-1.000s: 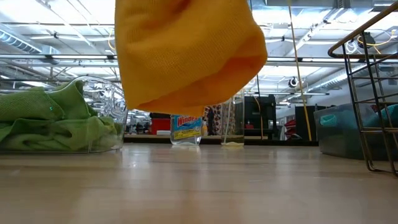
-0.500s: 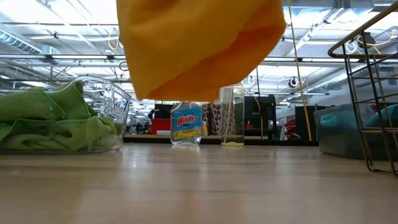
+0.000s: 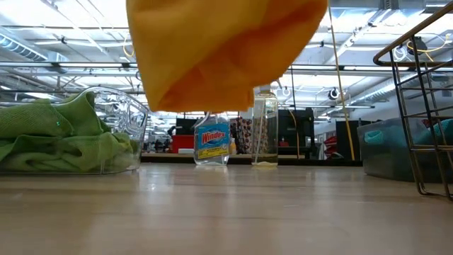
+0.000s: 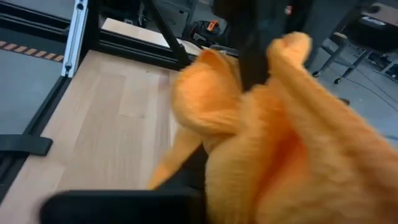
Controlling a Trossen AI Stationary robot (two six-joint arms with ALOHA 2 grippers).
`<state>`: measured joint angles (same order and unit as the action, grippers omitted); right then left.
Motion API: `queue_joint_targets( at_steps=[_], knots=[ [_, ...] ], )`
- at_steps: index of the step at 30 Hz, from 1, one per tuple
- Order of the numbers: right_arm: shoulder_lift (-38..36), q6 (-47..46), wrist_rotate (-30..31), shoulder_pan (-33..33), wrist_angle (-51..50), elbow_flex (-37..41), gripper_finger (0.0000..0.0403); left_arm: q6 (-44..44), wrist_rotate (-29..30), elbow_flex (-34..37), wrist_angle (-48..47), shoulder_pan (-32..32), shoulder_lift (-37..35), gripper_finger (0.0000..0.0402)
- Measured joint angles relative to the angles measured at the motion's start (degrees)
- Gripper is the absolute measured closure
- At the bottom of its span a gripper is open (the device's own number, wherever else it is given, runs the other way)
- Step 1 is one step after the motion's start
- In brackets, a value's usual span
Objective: Sort microfiber towel by color & place in baskets
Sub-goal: Put the yellow microfiber cloth into the metal wire basket
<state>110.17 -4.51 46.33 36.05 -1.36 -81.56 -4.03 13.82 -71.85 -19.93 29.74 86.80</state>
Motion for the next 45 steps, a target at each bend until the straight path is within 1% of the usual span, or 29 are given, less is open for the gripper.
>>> queue_joint_targets(
  at_steps=[1, 2, 4, 6, 9, 12, 14, 16, 19, 22, 26, 29, 32, 35, 36, 38, 41, 45],
  knots=[
    [0.0, 0.24, 0.0, 0.0, 0.11, -0.04, 0.037, -0.07, 0.0, 0.0, 0.05, 0.01, 0.01, 0.0383],
    [0.0, 0.54, 0.01, 0.0, 0.0, -0.28, 0.0384, -0.1, 0.0, 0.0, 0.11, 0.09, 0.02, 0.038],
    [0.02, 0.67, -0.15, 0.0, -0.01, -0.83, 0.0388, -0.16, 0.14, 0.0, 0.29, 0.52, 0.04, 0.0369],
    [0.04, 0.68, -0.34, 0.14, -0.16, -1.58, 0.0391, -1.64, 0.24, 0.0, 0.75, 1.07, 0.04, 0.0348],
    [0.04, 0.39, -1.35, 0.9, -0.78, -2.76, 0.0398, -3.1, 0.82, -0.01, 1.72, 2.37, 0.08, 0.0301],
    [0.04, -3.29, -1.52, 2.18, -3.66, -4.99, 0.0399, -3.99, 4.37, -0.02, 1.66, 4.23, 0.11, 0.0249],
    [0.04, -7.82, -1.49, 3.32, -9.16, -7.62, 0.04, -5.76, 7.81, 0.15, 1.8, 5.44, 0.11, 0.0217],
    [0.04, -13.44, -1.47, 4.7, -17.14, -11.08, 0.04, -7.44, 11.79, 0.74, 1.98, 6.73, 0.11, 0.0189],
    [0.04, -22.32, -1.44, 7.21, -30.21, -16.93, 0.0401, -9.57, 18.22, 1.25, 1.1, 9.25, 0.17, 0.0162],
    [0.04, -30.21, -1.47, 9.95, -42.19, -22.87, 0.0402, -12.61, 22.74, 1.85, 0.69, 11.63, 0.17, 0.0155],
    [0.04, -39.17, -1.81, 13.61, -55.25, -29.91, 0.0402, -16.13, 28.53, 3.68, 0.45, 13.86, 0.17, 0.0153],
    [0.04, -45.99, -3.93, 16.12, -65.14, -34.63, 0.0402, -19.26, 31.39, 5.67, 0.52, 15.09, 0.17, 0.0153],
    [0.0, -54.75, -7.96, 18.16, -76.25, -38.53, 0.0402, -22.76, 32.08, 7.81, 0.67, 15.41, 0.2, 0.0153],
    [-0.02, -65.37, -15.01, 19.68, -88.11, -40.46, 0.0402, -25.58, 33.18, 9.85, 1.74, 15.4, 0.2, 0.0153],
    [-0.03, -68.29, -17.69, 19.95, -89.43, -40.43, 0.0403, -26.5, 33.48, 10.3, 1.65, 15.41, 0.2, 0.0153],
    [-0.37, -67.92, -21.57, 20.09, -88.31, -39.6, 0.0403, -27.54, 33.62, 10.67, 1.84, 15.4, 0.22, 0.0153],
    [0.21, -68.38, -25.41, 19.67, -88.68, -39.47, 0.0403, -27.49, 33.76, 10.69, 2.95, 15.23, 0.22, 0.0153],
    [0.63, -67.53, -28.34, 18.31, -88.53, -36.72, 0.0403, -24.8, 34.69, 10.71, 7.03, 15.19, 0.22, 0.0153]
  ],
)
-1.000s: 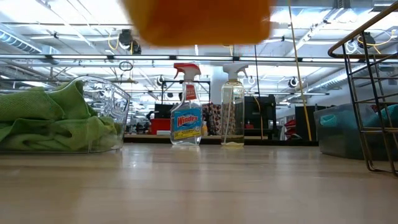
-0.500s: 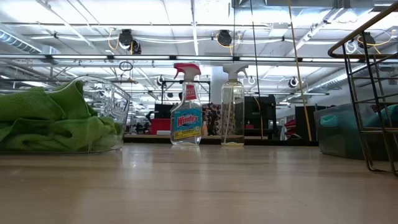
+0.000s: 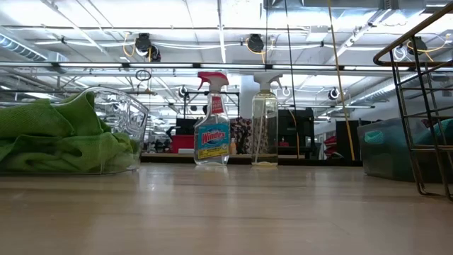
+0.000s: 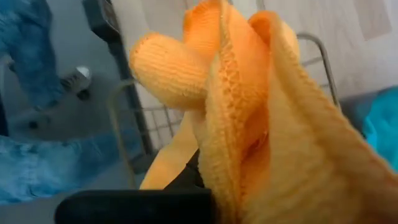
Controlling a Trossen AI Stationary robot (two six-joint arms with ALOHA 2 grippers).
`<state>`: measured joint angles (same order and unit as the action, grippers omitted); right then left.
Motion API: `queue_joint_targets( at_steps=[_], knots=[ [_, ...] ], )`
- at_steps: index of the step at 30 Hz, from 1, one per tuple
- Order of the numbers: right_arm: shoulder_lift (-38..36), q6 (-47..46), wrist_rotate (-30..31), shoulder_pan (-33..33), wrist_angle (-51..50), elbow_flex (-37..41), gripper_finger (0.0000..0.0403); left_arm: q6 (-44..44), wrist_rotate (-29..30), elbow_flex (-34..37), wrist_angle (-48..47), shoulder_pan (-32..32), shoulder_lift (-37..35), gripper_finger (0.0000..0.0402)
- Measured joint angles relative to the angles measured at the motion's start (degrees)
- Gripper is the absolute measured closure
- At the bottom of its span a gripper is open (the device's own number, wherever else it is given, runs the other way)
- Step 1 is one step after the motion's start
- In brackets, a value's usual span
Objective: Sort microfiber towel by color & place in baskets
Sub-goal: Put the yellow microfiber cloth into the metal wire basket
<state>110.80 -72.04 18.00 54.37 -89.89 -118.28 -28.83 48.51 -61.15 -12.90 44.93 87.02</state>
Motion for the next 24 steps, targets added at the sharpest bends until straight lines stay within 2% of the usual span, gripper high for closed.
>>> queue_joint_targets(
  at_steps=[5, 15, 24],
  knots=[
    [-0.04, 2.69, -5.49, -3.62, -0.05, 5.35, 0.0403, 2.38, 0.01, -0.02, 2.7, -0.6, 0.0, 0.0153],
    [-0.04, 4.14, -22.0, -8.83, -0.19, 17.92, 0.0402, 2.41, -0.09, -0.02, 2.53, -0.66, 0.0, 0.0153],
    [-0.02, 4.82, -22.45, -8.98, 4.07, 23.38, 0.0399, 2.66, -0.24, -0.02, 2.36, -0.66, 0.0, 0.0153]
  ],
)
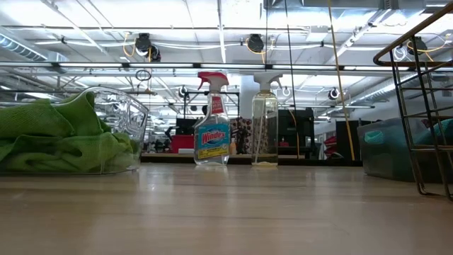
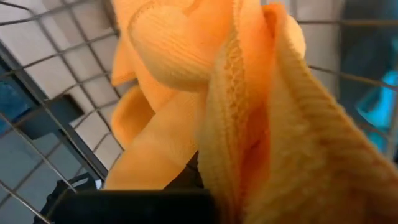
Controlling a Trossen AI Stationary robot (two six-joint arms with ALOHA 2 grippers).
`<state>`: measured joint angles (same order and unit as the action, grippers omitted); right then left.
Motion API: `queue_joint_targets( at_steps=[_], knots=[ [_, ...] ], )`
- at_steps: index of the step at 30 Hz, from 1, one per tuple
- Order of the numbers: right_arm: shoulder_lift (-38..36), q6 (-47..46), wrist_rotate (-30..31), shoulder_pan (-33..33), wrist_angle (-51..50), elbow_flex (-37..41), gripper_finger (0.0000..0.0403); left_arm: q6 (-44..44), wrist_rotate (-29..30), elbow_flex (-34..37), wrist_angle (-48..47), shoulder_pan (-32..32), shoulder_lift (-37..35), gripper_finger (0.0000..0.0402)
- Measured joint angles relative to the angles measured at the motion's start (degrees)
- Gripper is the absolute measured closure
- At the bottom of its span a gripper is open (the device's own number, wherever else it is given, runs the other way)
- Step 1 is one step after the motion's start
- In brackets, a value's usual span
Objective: Sort microfiber towel by color & place in baskets
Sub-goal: Put the yellow microfiber cloth into the metal wire basket
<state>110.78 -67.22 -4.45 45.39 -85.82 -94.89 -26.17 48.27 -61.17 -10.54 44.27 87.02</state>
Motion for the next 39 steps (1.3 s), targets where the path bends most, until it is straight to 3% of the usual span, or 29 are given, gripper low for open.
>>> queue_joint_targets(
  at_steps=[8, 13, 24, 28, 34, 39],
  knots=[
    [-0.02, 3.79, 0.07, -0.16, 10.21, 4.15, 0.0395, -0.04, -0.01, 0.0, -0.46, 0.0, 0.0, 0.0153],
    [-0.02, 3.29, 1.19, -0.31, 10.81, 4.69, 0.0388, -0.04, -0.02, 0.0, -0.48, 0.0, 0.0, 0.0153],
    [-0.02, -1.07, 2.68, 2.22, 8.83, -1.15, 0.0259, 0.65, -0.02, 0.0, -1.17, -0.85, 0.0, 0.0153],
    [-0.02, -2.59, 2.61, 3.05, 6.86, -3.97, 0.0233, 1.57, -0.04, 0.0, -1.11, -1.73, 0.0, 0.0153],
    [-0.09, -2.64, 2.58, 4.85, 5.34, -9.77, 0.024, 2.59, -0.05, 0.0, -1.02, -2.92, -0.02, 0.0153],
    [-0.11, -5.29, 2.83, 5.91, 4.9, -14.01, 0.0278, 2.59, -0.07, 0.0, -0.95, -3.1, -0.02, 0.0153]
  ],
)
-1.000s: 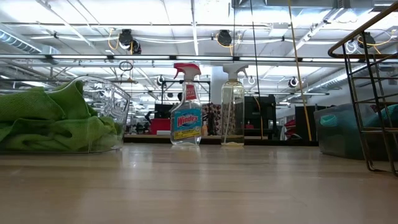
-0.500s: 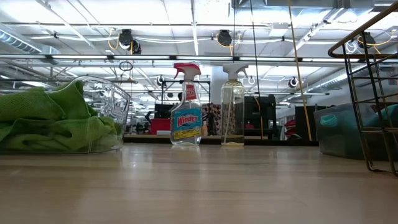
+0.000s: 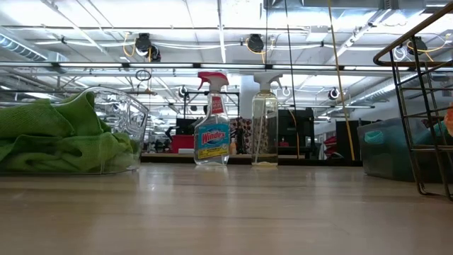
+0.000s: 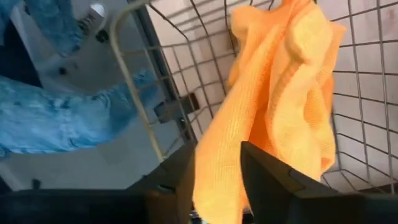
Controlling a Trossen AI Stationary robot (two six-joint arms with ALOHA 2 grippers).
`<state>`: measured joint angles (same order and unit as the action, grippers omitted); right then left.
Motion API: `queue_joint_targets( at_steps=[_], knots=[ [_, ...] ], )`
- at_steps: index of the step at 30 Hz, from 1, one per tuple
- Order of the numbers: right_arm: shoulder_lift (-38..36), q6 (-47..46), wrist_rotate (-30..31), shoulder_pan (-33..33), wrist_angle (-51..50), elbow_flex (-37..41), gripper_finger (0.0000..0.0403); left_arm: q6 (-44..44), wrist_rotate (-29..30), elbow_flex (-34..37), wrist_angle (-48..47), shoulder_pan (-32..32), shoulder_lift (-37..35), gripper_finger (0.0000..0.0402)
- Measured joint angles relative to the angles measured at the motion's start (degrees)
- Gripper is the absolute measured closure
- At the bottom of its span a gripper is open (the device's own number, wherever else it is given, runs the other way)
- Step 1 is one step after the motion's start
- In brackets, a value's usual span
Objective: Sort microfiber towel by color & place in baskets
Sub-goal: Put the yellow microfiber cloth into the metal wire basket
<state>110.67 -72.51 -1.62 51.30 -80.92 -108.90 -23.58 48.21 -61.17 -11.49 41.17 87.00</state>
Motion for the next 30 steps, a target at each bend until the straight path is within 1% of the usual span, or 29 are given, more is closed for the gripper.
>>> queue_joint_targets(
  at_steps=[5, 7, 9, 12, 18, 21, 23, 26, 30],
  knots=[
    [0.02, -1.83, 1.79, 0.85, -0.16, -0.36, 0.0346, -0.05, 0.0, 0.0, 0.02, 0.41, 0.0, 0.0153],
    [0.04, -1.86, 1.72, 0.93, 0.91, 1.09, 0.0379, -0.05, 0.0, 0.0, 0.0, 0.48, 0.0, 0.0153],
    [0.17, -1.83, 1.62, 0.99, 2.3, 3.87, 0.0396, -0.03, 0.0, 0.0, 0.0, 0.59, 0.0, 0.0153],
    [0.24, -1.76, 1.64, 0.71, 3.66, 9.18, 0.0395, -0.03, 0.0, 0.0, -0.02, 0.59, 0.0, 0.0153],
    [0.24, 1.4, 0.94, -2.11, 10.16, 21.82, 0.0401, -0.05, 0.0, 0.0, -0.17, 0.59, 0.0, 0.0153],
    [0.25, 4.7, -0.94, -4.1, 16.58, 27.96, 0.0402, -0.03, -0.22, 0.0, -0.4, 0.59, 0.0, 0.0153],
    [0.24, 7.17, -3.72, -5.62, 20.09, 31.26, 0.0402, -0.04, -0.29, 0.0, -1.25, 0.59, 0.0, 0.0153],
    [0.15, 9.91, -7.16, -7.27, 20.05, 32.57, 0.0402, -0.08, -0.56, 0.0, -1.99, 0.59, 0.0, 0.0153],
    [-3.85, 11.4, -7.64, -8.55, 18.94, 32.59, 0.0402, -0.03, -0.94, 0.0, -2.63, 0.59, 0.0, 0.0153]
  ],
)
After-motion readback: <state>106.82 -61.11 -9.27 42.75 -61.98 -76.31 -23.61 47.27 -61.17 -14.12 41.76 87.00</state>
